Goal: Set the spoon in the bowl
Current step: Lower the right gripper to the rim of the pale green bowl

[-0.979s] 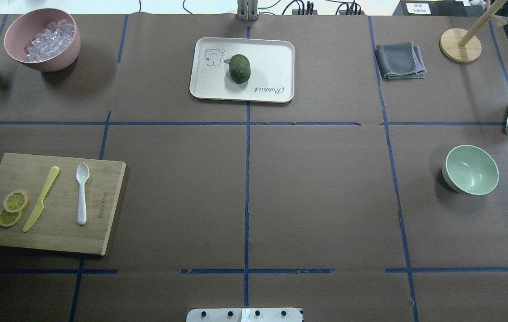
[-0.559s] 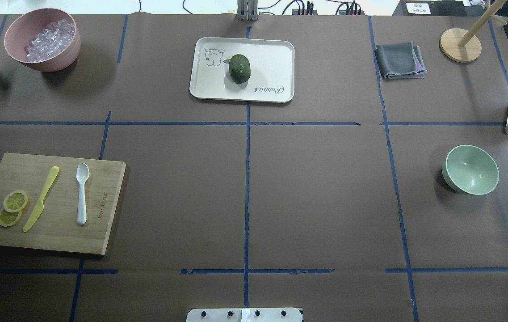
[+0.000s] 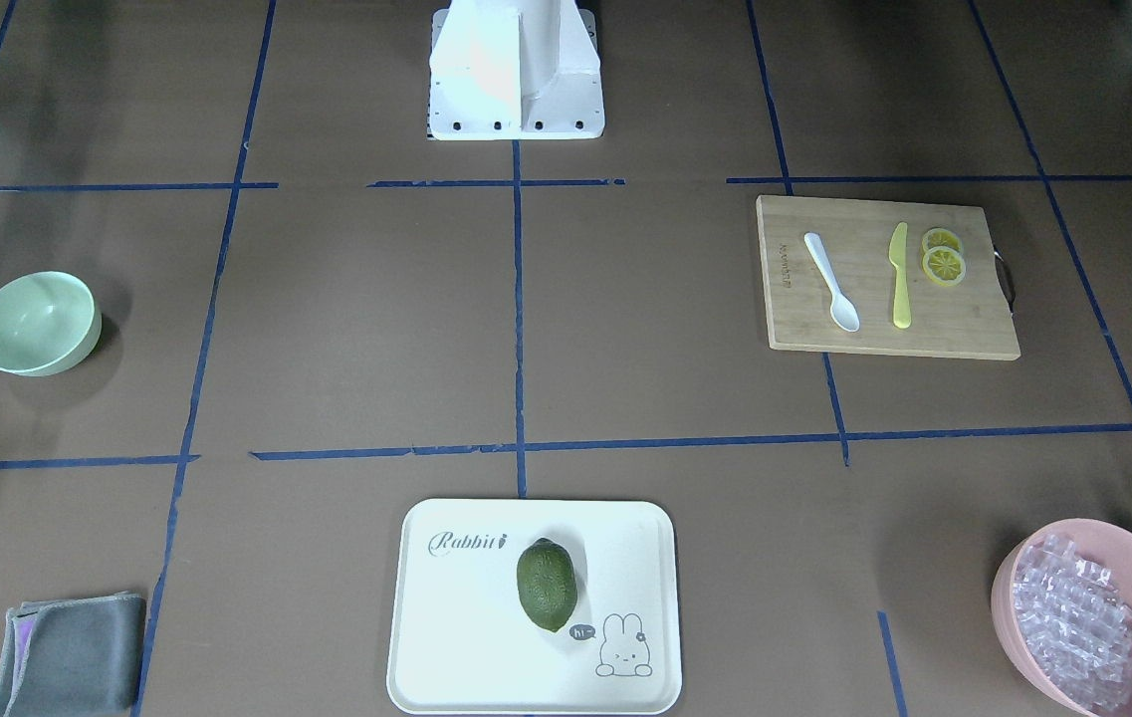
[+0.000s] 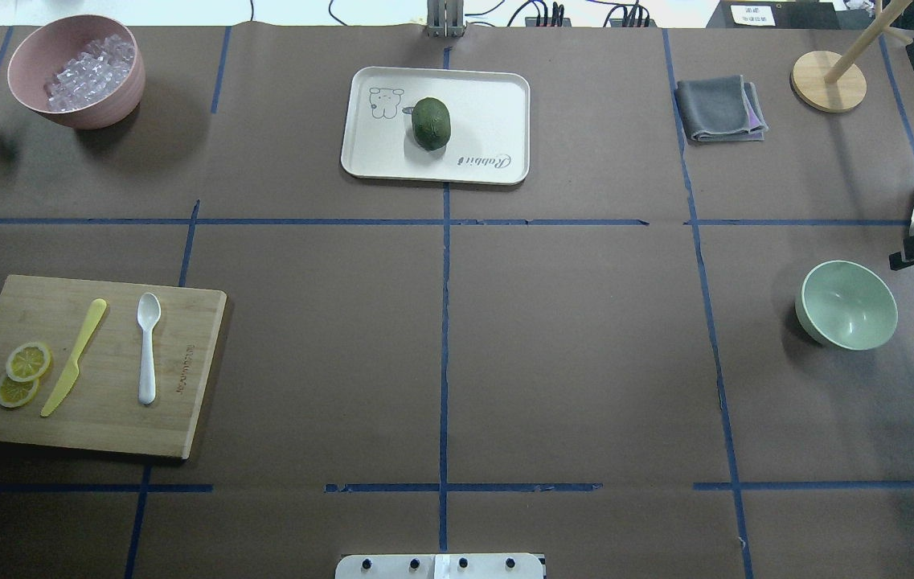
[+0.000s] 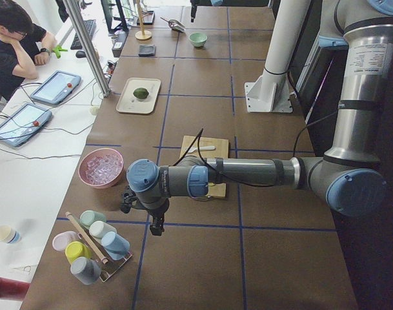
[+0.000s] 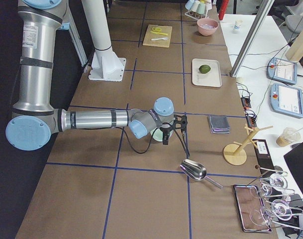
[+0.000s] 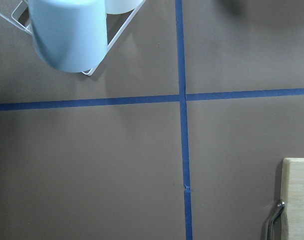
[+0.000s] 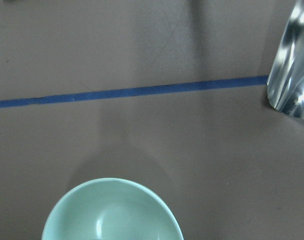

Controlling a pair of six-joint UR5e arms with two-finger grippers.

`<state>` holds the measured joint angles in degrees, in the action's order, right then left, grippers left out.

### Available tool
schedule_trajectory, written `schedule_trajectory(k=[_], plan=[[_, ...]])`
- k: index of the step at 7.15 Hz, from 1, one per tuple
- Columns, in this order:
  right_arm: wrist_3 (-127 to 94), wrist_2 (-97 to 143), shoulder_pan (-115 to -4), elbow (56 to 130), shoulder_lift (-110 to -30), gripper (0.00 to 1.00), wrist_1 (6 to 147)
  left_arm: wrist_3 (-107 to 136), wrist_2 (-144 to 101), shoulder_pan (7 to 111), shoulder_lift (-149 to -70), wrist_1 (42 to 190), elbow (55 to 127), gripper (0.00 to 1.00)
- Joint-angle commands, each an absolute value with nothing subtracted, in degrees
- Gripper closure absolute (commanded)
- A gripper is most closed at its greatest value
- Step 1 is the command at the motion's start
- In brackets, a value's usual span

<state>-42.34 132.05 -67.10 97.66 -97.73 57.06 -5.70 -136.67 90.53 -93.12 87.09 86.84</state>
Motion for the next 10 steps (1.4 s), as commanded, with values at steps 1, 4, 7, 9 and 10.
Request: schedule_trajectory(k=[1, 4, 7, 9, 10], plan=[[-42.7, 129.1, -61.5, 96.0, -98.2, 0.0, 56.7, -5.5, -136.7, 90.5, -92.7, 87.9, 86.8, 0.0], [-42.5, 128.7, -60.6, 93.9, -98.1, 0.02, 56.4, -5.6, -136.7, 90.5, -92.8, 88.0, 86.7, 0.0], [-42.5, 128.9, -60.6, 94.0, -98.0, 0.99, 56.3, -5.4, -136.6, 90.5, -92.8, 88.3, 86.7, 0.0], [-42.7, 129.1, -60.6, 94.4, -98.1, 1.0, 56.4, -5.4, -136.7, 90.5, -92.8, 88.3, 86.7, 0.0], [-43.6, 129.4, -60.7, 98.1, -98.7, 1.0, 56.3, -5.3, -136.7, 90.5, -92.8, 88.3, 86.8, 0.0]])
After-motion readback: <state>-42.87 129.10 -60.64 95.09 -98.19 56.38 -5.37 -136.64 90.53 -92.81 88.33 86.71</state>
